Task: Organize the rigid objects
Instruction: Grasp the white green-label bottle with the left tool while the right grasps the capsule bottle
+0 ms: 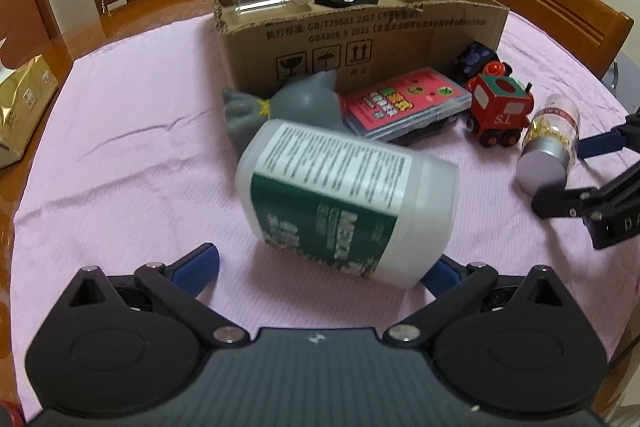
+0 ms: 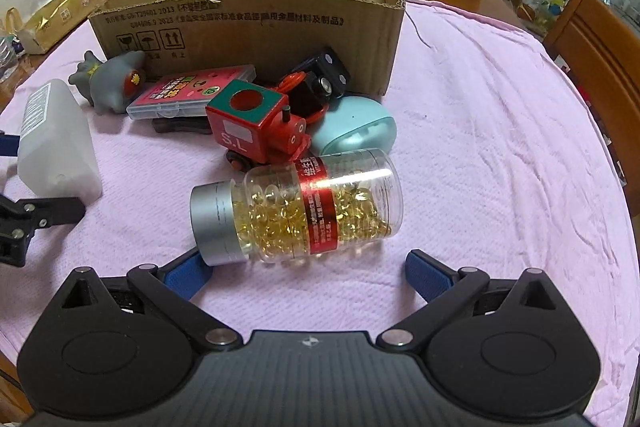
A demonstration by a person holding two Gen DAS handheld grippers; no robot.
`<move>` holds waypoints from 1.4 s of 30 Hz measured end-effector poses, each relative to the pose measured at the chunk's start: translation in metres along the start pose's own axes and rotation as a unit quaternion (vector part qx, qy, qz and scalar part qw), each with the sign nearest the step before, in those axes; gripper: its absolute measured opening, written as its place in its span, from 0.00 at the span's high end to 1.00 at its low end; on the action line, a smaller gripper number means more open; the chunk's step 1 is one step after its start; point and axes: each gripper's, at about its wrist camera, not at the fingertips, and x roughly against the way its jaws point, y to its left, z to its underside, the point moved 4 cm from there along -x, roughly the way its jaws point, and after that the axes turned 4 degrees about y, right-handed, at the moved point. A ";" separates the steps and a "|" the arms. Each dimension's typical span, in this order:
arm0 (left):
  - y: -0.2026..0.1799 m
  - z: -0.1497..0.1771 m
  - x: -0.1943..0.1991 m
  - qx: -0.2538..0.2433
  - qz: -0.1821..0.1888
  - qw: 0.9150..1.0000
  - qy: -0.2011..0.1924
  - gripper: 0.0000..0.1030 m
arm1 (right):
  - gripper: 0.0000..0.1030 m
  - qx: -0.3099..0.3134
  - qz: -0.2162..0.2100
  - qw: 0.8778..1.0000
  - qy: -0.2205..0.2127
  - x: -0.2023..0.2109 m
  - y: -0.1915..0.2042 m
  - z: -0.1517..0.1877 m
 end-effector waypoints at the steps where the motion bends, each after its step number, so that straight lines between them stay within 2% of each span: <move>1: -0.001 -0.002 -0.001 0.000 0.000 1.000 -0.002 0.00 | 0.00 0.000 0.000 1.000 0.000 0.000 0.000 -0.001; 16: -0.008 -0.011 0.002 -0.013 -0.004 0.999 -0.030 0.02 | 0.00 0.010 -0.005 1.000 0.001 -0.002 0.000 -0.003; 21: -0.011 -0.013 0.006 -0.019 -0.005 0.999 -0.039 0.04 | 0.00 0.013 -0.007 1.000 0.005 -0.002 0.000 -0.005; 24: -0.011 -0.013 0.006 -0.017 0.003 0.999 -0.036 0.11 | 0.00 0.015 -0.009 1.000 0.013 -0.003 0.000 -0.008; 29: -0.013 -0.014 0.007 -0.023 0.004 0.999 -0.035 0.13 | 0.00 0.012 -0.021 1.000 -0.002 0.004 -0.001 -0.018; 34: -0.013 -0.014 0.008 -0.020 0.004 0.999 -0.033 0.15 | 0.00 0.040 -0.010 0.999 -0.006 0.001 0.003 -0.026; 42: -0.013 -0.016 0.010 -0.011 -0.002 0.999 -0.037 0.15 | 0.01 0.078 -0.013 0.997 -0.004 0.002 0.012 -0.032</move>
